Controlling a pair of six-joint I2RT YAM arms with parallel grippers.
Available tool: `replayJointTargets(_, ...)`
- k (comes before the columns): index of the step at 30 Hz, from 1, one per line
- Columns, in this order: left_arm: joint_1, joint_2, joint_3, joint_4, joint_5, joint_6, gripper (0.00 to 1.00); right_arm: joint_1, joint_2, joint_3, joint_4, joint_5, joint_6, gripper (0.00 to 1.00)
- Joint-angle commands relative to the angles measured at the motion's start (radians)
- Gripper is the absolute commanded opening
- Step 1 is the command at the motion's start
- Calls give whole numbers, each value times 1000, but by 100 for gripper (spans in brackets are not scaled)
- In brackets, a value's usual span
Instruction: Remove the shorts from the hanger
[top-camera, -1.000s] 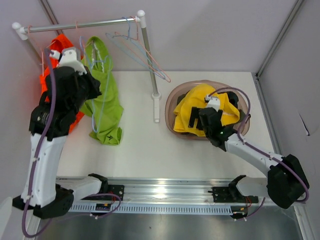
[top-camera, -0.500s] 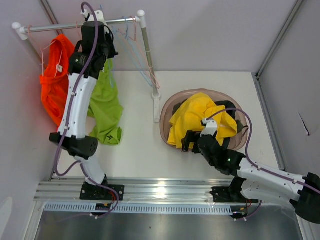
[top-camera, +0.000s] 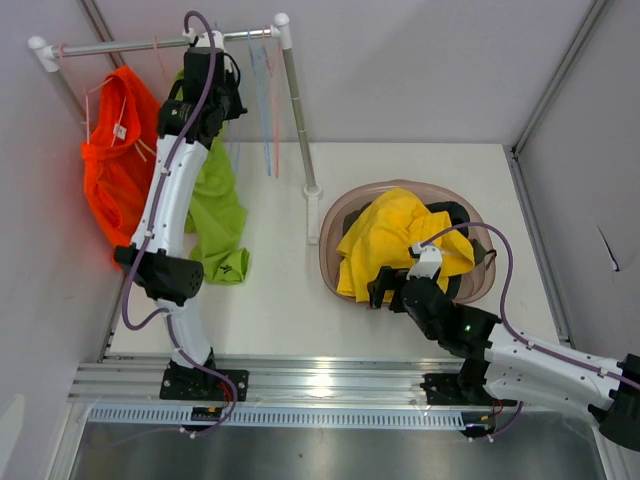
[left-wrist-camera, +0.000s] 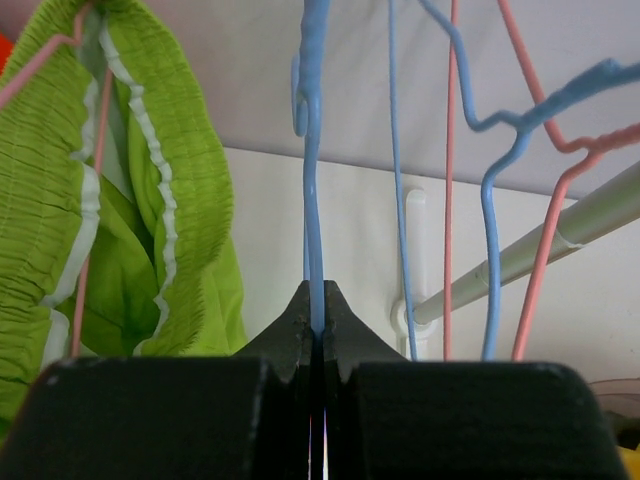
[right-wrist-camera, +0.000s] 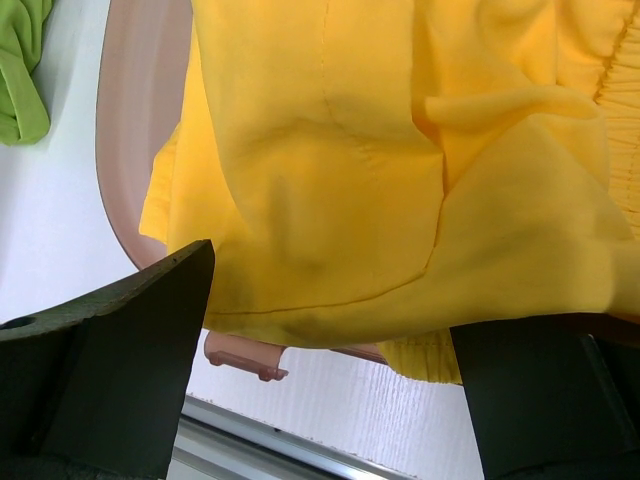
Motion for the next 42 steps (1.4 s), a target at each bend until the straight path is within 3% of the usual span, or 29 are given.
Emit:
replayJointTargets(1,4,-46,-26,37,31,-14,0,11,1,-8,-10,24,33,99)
replayJointTargets(4,4,-59,-36,20,34,-14,24,21,-5,0,-18,32,37,99)
replayJointTargets(5,4,-64,-36,8,34,-14,46,22,-8,2,-27,35,37,99)
replayJointTargets(8,4,-87,-45,-7,33,-13,67,34,-23,14,-47,55,45,99)
replayJointTargets(18,4,-256,-55,-49,48,2,70,87,-52,35,-108,103,70,100)
replayJointTargets(23,12,-383,-181,-14,21,54,72,123,-34,43,-110,124,79,99)
replayJointTargets(26,45,-418,-207,-6,-28,79,72,154,-22,48,-116,141,91,99)
replayJointTargets(29,117,-437,-273,19,8,48,72,179,-14,57,-124,156,105,99)
replayJointTargets(36,225,-311,-198,3,44,15,68,238,17,118,-197,181,106,99)
replayJointTargets(42,257,-137,-13,-30,22,19,60,287,-11,138,-279,228,149,100)
